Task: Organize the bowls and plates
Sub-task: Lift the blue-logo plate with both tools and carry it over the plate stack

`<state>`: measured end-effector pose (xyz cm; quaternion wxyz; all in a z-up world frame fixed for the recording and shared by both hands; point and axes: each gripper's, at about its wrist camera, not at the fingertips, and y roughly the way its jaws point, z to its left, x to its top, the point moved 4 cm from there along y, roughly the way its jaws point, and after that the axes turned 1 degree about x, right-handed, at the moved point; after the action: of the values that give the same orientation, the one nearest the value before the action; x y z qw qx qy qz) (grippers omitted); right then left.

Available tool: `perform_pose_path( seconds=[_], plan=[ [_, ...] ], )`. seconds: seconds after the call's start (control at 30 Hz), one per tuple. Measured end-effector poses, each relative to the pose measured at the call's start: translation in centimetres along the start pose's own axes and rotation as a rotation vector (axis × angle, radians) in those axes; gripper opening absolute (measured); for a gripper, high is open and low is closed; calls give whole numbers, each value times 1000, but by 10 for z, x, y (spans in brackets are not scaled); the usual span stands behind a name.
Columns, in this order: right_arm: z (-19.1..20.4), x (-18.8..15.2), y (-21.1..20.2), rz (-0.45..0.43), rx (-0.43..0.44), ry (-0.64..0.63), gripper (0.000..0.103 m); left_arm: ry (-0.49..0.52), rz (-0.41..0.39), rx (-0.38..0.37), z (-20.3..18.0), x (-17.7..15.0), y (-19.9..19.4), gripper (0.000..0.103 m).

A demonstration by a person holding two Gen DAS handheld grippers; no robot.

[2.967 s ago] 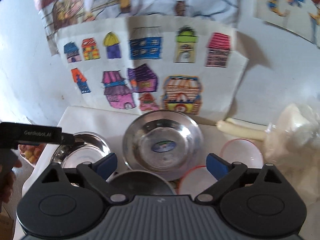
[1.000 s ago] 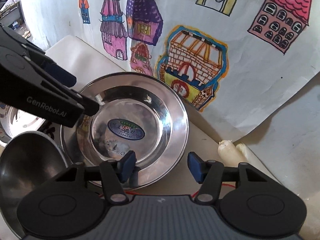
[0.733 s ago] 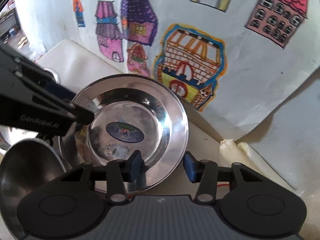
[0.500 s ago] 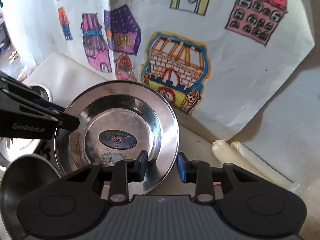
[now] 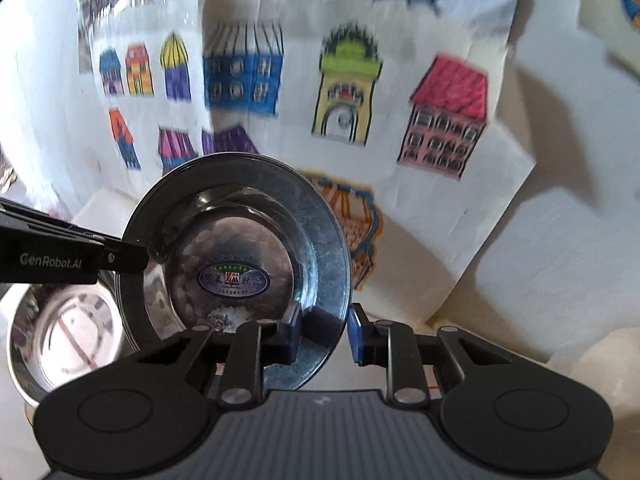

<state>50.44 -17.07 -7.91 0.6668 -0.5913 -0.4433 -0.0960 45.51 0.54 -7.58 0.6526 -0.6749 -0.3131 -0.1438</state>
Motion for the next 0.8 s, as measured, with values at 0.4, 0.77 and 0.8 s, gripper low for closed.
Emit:
perform_pose_path(
  seconds=[0.4,0.77,0.8],
  plan=[
    [20,17,-46,-59,-20,29,26,-13,-49,-40,23,5,-42,15],
    [59,20,-75,-53,-46,76,25,-5,-42,-95,56,-12,-67,15],
    [62,19,-76,-50,-45,84,24,-2,-40,-99,60,-14,-69,15]
  ],
)
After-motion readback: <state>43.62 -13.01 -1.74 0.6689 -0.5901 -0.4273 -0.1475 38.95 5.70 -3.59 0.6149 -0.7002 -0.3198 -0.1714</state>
